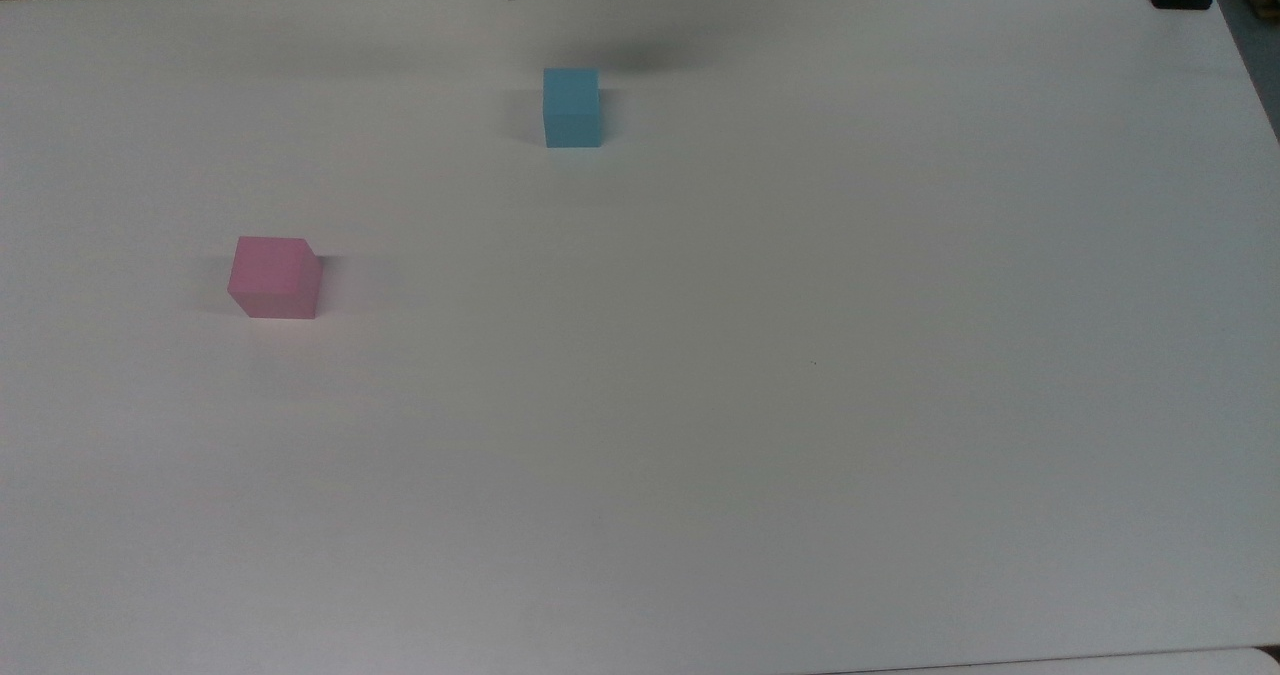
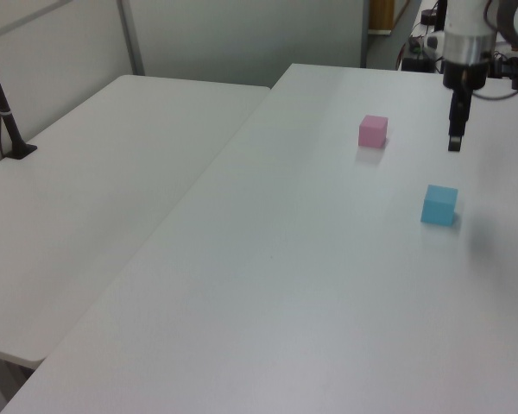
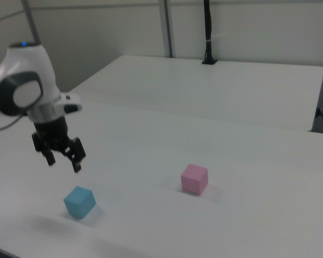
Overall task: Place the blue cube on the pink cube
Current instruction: 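Lower the open gripper over the light blue cube and close on it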
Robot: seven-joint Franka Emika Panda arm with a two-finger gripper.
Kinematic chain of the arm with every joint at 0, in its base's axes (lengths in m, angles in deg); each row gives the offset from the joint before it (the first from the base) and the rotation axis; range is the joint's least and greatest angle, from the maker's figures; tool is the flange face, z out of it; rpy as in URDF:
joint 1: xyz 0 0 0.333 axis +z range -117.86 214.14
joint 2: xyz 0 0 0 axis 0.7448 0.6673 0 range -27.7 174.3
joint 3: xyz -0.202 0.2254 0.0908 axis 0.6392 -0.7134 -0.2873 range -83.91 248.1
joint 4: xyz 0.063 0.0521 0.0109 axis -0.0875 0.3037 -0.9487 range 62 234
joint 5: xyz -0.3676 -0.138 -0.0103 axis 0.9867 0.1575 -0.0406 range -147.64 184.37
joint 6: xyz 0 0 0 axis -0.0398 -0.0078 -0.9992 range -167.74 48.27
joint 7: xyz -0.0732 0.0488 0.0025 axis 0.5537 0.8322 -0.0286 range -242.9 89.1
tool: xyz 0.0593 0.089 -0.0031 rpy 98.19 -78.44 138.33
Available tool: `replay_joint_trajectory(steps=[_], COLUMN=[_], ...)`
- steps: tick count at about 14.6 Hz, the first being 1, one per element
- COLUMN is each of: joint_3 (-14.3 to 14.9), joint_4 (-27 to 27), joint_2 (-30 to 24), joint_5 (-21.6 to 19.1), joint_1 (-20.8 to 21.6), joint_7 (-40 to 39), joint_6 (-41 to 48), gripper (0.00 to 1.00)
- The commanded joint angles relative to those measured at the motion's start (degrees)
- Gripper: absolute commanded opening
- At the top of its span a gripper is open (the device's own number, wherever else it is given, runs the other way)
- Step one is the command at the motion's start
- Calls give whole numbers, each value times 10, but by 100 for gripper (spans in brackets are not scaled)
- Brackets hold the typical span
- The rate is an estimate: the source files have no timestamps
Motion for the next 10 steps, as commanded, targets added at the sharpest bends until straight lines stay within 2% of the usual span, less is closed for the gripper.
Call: replay_joint_trajectory(steps=[1, 5, 10], joint_3=[4, 4, 4], joint_4=[70, 75, 80], joint_2=[16, 59, 87], joint_5=[29, 32, 32], joint_1=[3, 3, 5], joint_7=[-4, -1, 12], joint_6=[-85, -123, -153], gripper=[100, 100, 100])
